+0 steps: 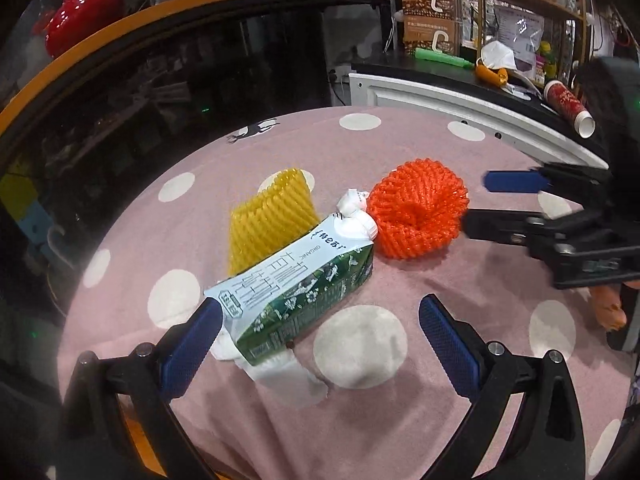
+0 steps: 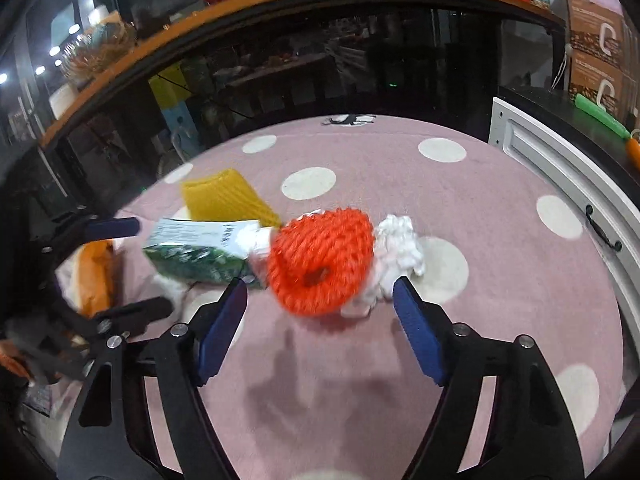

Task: Collect trash
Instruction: 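Grasp the orange foam net with the right tool while the left tool grasps the green milk carton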

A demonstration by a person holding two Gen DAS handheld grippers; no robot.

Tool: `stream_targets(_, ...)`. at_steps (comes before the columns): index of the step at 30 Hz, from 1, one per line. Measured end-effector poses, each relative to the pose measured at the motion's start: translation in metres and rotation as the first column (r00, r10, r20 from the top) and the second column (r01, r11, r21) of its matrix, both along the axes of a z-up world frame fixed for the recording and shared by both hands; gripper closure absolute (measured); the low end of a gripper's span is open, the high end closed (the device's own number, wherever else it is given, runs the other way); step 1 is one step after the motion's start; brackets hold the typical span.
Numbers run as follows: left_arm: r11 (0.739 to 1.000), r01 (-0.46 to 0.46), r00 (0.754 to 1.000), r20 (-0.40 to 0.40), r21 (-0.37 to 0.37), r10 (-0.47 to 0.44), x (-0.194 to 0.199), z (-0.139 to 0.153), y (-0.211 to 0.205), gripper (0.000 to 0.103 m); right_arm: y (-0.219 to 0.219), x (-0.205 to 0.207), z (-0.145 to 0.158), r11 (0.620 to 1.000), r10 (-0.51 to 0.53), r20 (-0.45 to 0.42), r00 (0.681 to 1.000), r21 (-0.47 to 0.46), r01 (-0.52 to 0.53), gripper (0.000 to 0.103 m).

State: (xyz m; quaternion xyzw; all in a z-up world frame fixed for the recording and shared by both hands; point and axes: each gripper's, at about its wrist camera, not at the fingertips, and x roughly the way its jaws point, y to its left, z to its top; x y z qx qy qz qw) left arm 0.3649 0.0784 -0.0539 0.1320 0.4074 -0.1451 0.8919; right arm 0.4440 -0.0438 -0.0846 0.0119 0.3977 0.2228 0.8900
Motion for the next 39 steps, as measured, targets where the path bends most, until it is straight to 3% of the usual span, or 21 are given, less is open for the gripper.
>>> stream_targets(1,1.0,0.005,1.0,-0.002,0.013,-0.004,0.002,0.0,-0.001,0.006,0.004,0.009,-0.005,1.0,-0.008,-0.01,1.0,-0.019,0.008,0.045)
stream_targets(3,0.999,0.017,1.0,-0.011,0.037,-0.017,0.007,-0.002,-0.002,0.006,0.011,0.021,-0.016,0.999,-0.019,-0.039,0.999,-0.039,0.018,0.092)
stream_targets(9,0.98,0.127,0.992,-0.039,0.151,-0.123,0.021,-0.004,-0.015,0.006,-0.002,0.002,-0.009,1.0,0.003,-0.009,1.0,0.009,-0.003,0.092)
stream_targets(12,0.962,0.19,0.98,-0.09,0.197,-0.175,0.031,-0.01,-0.025,0.006,-0.013,-0.015,0.0,0.999,0.026,0.008,1.0,0.024,-0.027,0.092)
stream_targets(19,0.899,0.263,0.961,-0.175,0.35,-0.213,0.055,-0.042,-0.046,0.023,-0.036,-0.06,0.015,0.998,0.052,0.028,0.998,0.038,-0.053,0.092)
stream_targets(25,0.885,0.246,0.968,-0.143,0.395,-0.206,0.063,-0.048,-0.053,0.036,-0.05,-0.088,0.016,0.998,0.045,0.045,0.998,0.033,-0.047,0.092)
stream_targets(32,0.946,0.175,0.984,-0.026,0.274,-0.174,0.042,-0.016,-0.051,0.043,-0.071,-0.106,0.015,0.997,0.006,0.032,0.999,0.077,-0.009,0.092)
stream_targets(39,0.997,0.054,0.992,0.114,0.061,-0.061,-0.006,0.019,-0.039,0.044,-0.084,-0.129,0.018,0.995,-0.018,0.043,0.999,0.101,0.014,0.092)
